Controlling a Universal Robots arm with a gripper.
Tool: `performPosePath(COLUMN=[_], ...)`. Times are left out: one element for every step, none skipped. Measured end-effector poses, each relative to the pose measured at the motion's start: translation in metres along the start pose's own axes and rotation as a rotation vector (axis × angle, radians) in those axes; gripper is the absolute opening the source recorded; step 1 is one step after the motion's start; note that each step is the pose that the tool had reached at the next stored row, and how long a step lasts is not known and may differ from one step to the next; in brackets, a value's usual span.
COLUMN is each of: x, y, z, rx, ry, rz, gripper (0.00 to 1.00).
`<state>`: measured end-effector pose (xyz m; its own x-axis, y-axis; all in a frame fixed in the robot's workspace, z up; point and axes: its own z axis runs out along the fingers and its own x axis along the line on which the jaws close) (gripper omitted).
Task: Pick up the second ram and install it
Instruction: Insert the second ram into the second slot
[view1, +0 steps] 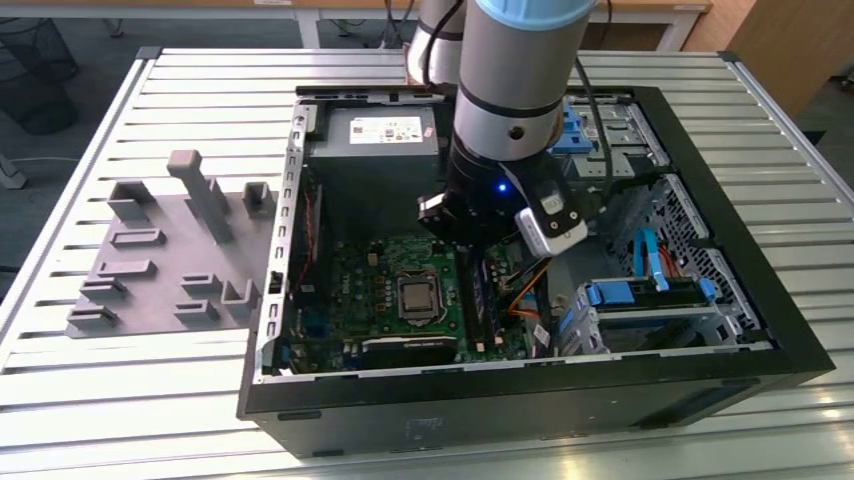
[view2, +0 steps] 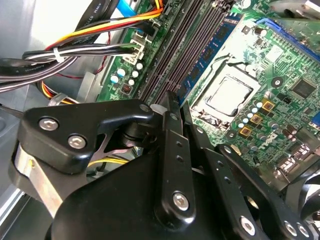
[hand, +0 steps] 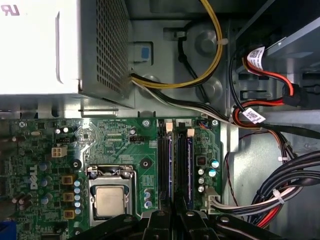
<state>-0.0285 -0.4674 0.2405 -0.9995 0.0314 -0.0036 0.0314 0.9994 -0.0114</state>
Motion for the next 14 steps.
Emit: performPosePath(x=[-0.0001,0.0000,0.0000,0.0000,0.0000,0.0000,0.0000,0.0000,0.0000,0.0000,0.0000,0.0000,0.0000,0.0000], y=[-0.0013,-0.0021,-0.0024,-0.0025,-0.0026,-0.0026,-0.0026,-0.0026,-0.0026,-0.0026,-0.0026,-0.0027,-0.0027,-0.0031], z=[0.0004,0.0010,0.0019,0.0029,0.0041,0.0056,0.0069,0.0082,0.0098,0.0113,0.0131,0.0146,0.0159,0.0168], rx=[-0.0002,-0.0001,-0.0003,-0.0006,-0.0006,-0.0007,-0.0007,-0.0007,-0.0008,-0.0008,-0.0009,-0.0008,-0.0007,-0.0006], ry=[0.0010,0.0018,0.0018,0.0018,0.0019,0.0019,0.0019,0.0019,0.0020,0.0020,0.0019,0.0019,0.0020,0.0020], rz=[0.000,0.000,0.000,0.000,0.000,0.000,0.001,0.002,0.002,0.002,0.003,0.003,0.003,0.003], gripper=[0.14,0.14,0.14,0.14,0.14,0.14,0.14,0.14,0.14,0.14,0.14,0.14,0.14,0.14])
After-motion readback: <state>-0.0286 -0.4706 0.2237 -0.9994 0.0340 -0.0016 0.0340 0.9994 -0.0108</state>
